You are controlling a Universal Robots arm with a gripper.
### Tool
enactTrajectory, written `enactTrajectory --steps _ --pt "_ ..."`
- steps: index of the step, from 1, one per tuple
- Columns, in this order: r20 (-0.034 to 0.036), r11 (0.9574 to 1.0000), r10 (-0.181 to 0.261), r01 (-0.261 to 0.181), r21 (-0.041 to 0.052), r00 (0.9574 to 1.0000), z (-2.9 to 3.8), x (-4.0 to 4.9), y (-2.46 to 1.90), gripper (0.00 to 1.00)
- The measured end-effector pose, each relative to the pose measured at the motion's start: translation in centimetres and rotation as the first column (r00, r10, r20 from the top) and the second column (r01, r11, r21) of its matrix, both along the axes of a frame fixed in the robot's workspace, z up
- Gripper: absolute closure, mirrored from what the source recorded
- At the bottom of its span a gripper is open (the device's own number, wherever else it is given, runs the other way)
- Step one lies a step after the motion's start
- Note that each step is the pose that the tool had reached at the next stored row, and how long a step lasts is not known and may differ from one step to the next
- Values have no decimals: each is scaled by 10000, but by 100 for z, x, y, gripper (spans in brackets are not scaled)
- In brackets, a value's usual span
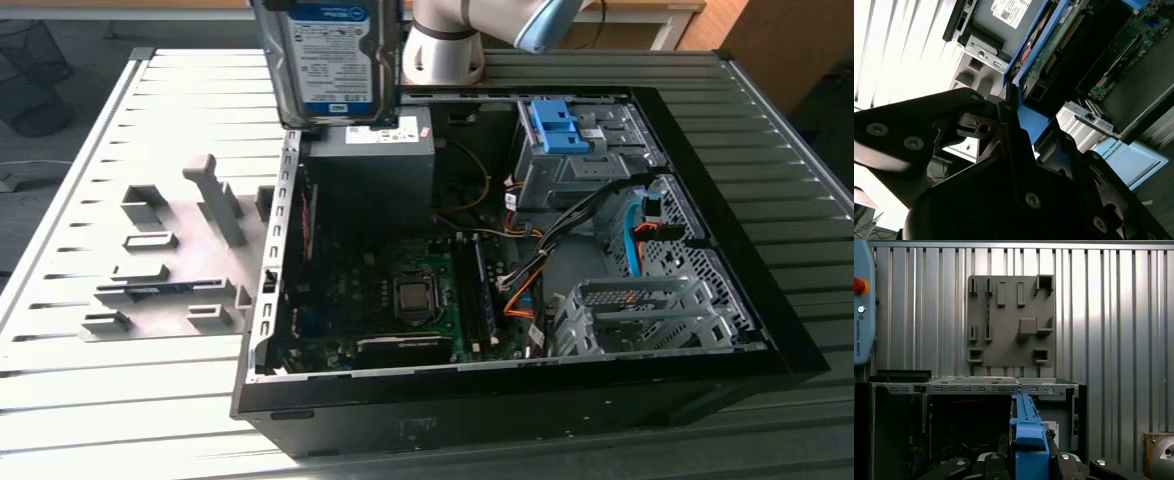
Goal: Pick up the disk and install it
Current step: 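Pick up the disk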
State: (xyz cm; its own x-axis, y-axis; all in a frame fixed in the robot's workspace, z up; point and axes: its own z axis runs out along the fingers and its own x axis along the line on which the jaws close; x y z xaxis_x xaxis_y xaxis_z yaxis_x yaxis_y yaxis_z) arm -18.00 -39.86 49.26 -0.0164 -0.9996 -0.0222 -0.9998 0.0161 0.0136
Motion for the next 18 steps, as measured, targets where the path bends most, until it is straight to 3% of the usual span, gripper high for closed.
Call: enactTrajectory --steps 18 --pt "0 10000 0 0 -2 10000 0 798 -6 63"
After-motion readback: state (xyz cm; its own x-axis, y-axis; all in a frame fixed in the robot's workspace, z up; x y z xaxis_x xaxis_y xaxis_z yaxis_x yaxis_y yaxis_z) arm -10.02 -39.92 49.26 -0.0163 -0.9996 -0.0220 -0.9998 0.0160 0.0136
